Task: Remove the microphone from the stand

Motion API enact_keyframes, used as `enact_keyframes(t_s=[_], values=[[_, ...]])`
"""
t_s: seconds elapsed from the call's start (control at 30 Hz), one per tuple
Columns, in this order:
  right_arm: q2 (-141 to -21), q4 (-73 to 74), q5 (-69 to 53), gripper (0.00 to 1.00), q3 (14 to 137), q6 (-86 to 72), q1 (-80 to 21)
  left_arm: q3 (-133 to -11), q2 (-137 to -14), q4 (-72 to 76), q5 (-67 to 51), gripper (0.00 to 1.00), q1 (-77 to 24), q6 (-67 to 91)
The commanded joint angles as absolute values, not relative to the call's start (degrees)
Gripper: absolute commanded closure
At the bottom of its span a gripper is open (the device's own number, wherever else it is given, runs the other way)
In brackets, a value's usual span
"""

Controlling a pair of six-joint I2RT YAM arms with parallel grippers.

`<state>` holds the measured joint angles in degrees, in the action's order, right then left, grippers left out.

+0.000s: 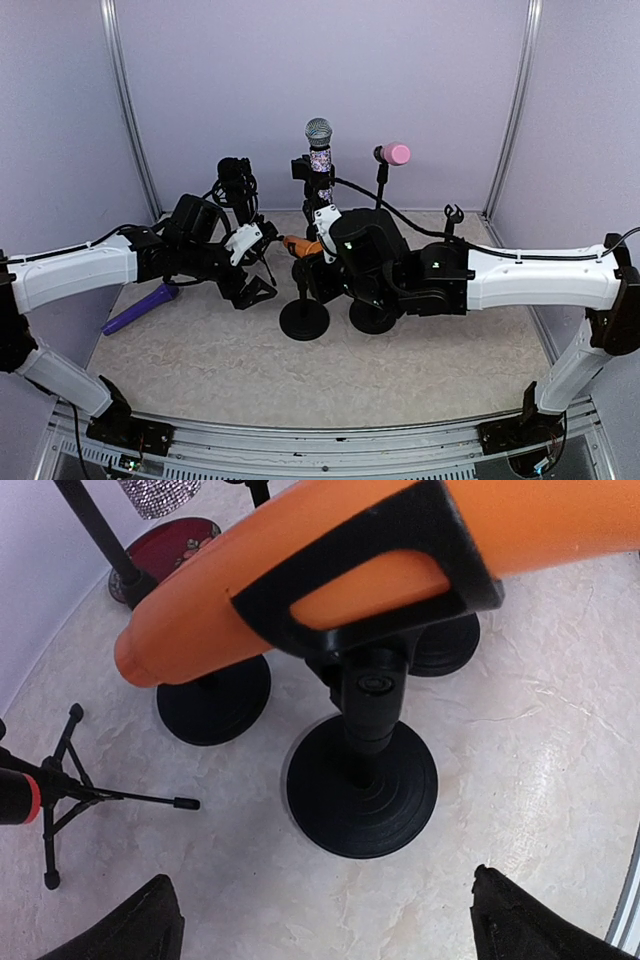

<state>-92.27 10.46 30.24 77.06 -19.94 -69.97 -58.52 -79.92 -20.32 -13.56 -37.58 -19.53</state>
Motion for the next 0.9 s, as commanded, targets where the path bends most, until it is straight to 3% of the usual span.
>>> enact_keyframes(t_s=[0.0,0.1,0.37,0.57,0.87], values=[[-93.1,6.9,30.2,0.78,78.5,-19.2,-69.7,-59.8,-81.4,-16.5,-12.6,0.03,-39.0,-20.5],[-93.1,6.1,29.9,0.91,78.1,-19.3,-69.7,-61.0,-83.0,-15.2,-12.3,0.05,-39.4,-20.5],[-91.9,2.3,29.7,0.99,76.3,-22.0,-69.9,-66.9,-88.8,-11.3,-11.7,0.17,-40.9,-16.9],[-91.0,-1.0,28.9,1.00,74.7,-24.3,-70.1,-69.1,-91.1,-10.5,-11.4,0.20,-43.2,-15.7],[-87.7,-4.7,27.7,1.00,71.7,-25.9,-70.7,-67.7,-92.7,-7.2,-7.2,0.38,-43.2,-14.1]])
